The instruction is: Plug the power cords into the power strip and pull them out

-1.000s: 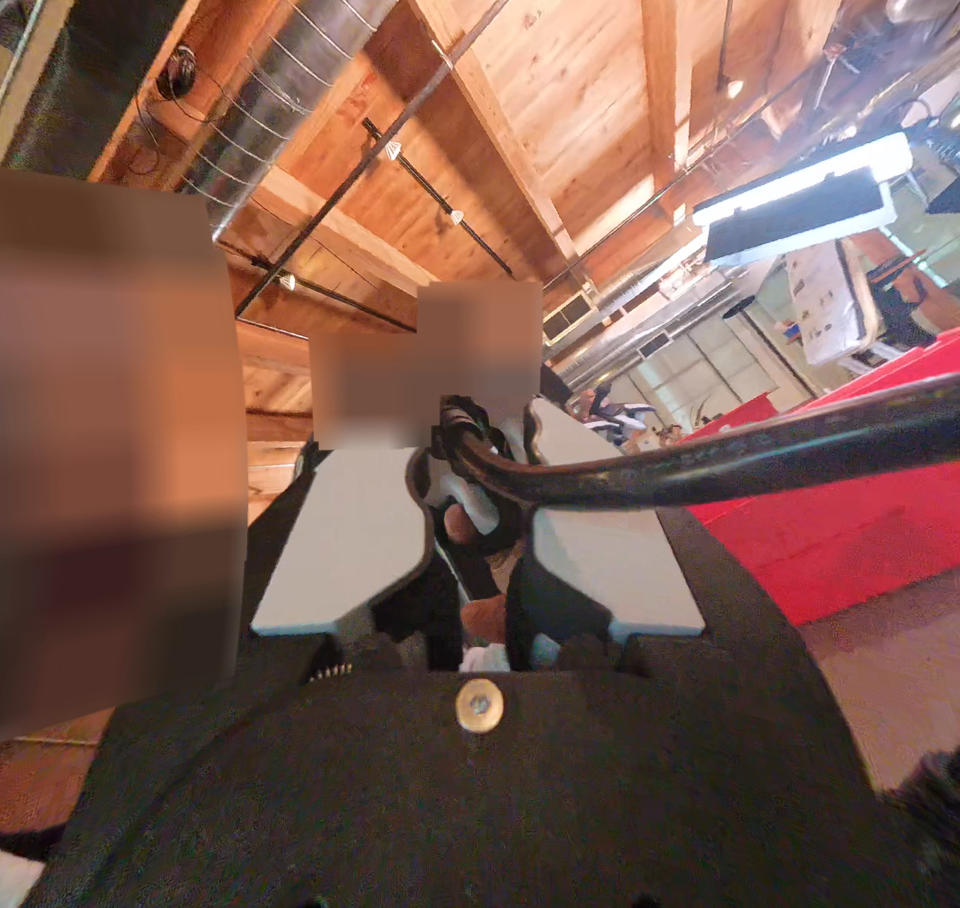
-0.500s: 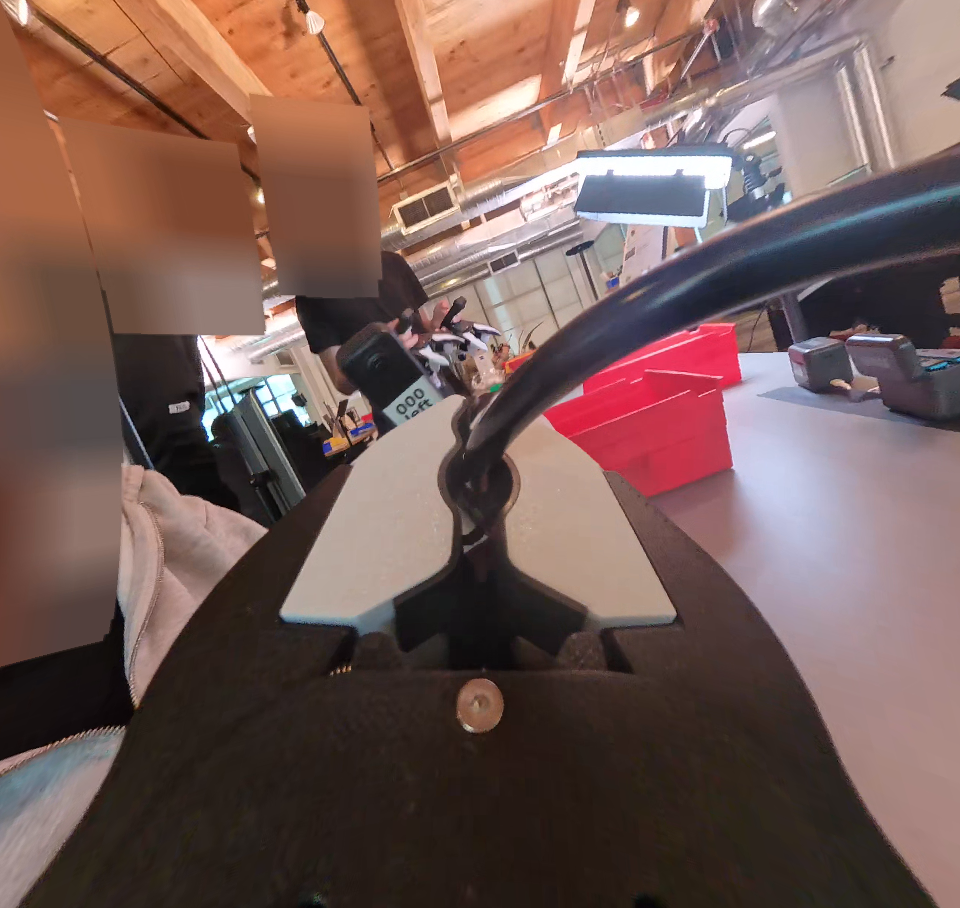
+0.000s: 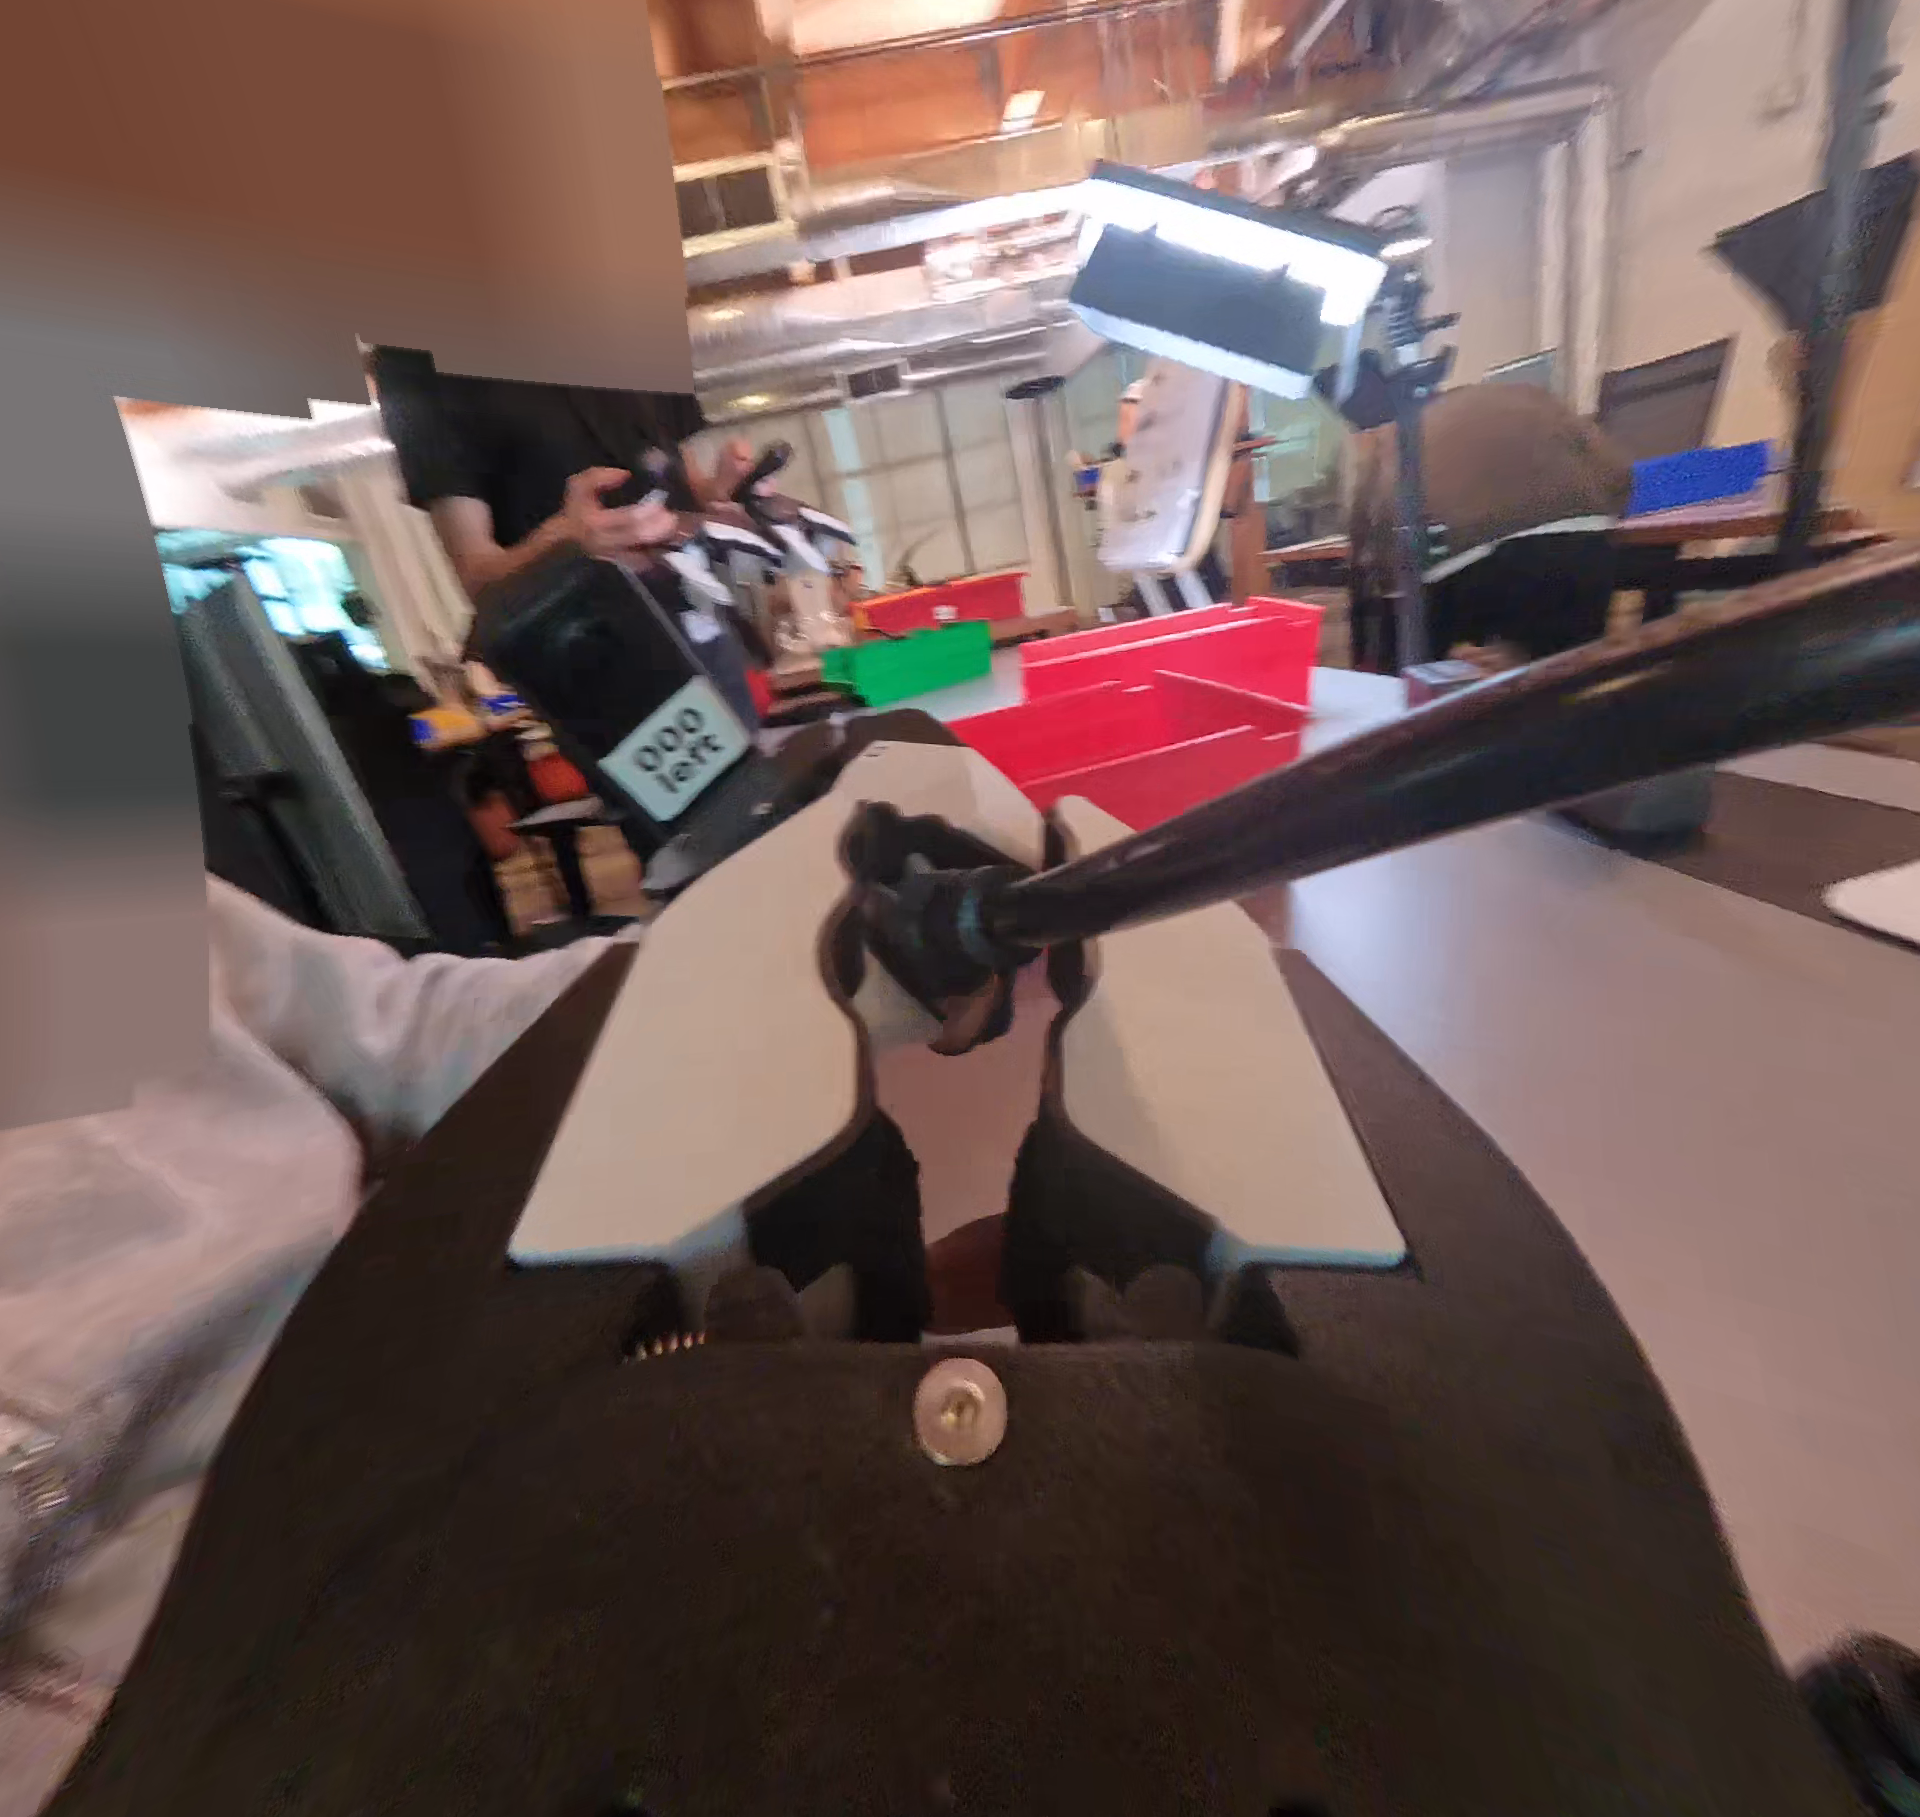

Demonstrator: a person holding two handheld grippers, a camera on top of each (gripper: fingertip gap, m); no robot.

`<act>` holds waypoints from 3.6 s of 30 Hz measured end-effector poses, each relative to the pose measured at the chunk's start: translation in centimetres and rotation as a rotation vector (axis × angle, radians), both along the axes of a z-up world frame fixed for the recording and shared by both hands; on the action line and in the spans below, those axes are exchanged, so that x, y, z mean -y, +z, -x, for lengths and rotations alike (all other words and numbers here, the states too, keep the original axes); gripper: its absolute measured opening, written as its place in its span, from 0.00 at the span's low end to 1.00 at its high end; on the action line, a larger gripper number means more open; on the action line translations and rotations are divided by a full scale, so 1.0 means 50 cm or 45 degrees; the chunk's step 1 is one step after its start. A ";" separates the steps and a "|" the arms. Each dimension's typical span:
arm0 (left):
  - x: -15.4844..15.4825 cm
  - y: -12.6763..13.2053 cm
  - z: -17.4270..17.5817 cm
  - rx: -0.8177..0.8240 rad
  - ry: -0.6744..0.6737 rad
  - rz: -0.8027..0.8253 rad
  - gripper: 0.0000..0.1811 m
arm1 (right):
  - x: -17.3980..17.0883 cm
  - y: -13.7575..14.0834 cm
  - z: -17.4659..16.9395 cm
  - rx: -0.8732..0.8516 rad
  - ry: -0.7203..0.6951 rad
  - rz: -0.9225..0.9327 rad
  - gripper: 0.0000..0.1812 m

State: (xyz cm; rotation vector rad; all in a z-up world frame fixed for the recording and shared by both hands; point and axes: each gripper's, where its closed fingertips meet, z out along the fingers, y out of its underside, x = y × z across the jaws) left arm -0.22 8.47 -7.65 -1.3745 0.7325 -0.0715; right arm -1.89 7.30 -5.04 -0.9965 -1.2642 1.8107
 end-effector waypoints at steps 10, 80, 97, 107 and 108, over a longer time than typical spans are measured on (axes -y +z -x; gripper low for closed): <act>0.002 0.018 0.002 0.040 0.018 -0.112 0.16 | -0.002 0.000 -0.002 -0.008 0.008 -0.003 0.14; 0.111 -0.304 0.047 -0.224 -0.139 1.063 0.25 | -0.023 -0.068 0.010 0.214 -0.219 -0.500 0.14; 0.092 -0.225 0.062 0.029 -0.141 0.895 0.42 | -0.019 -0.053 0.005 0.164 -0.195 -0.422 0.13; 0.054 -0.104 0.081 0.421 -0.101 0.488 0.40 | 0.009 -0.018 -0.004 -0.034 -0.038 -0.194 0.13; 0.053 -0.100 0.077 0.413 -0.101 0.462 0.40 | 0.013 -0.015 -0.006 -0.052 -0.017 -0.170 0.14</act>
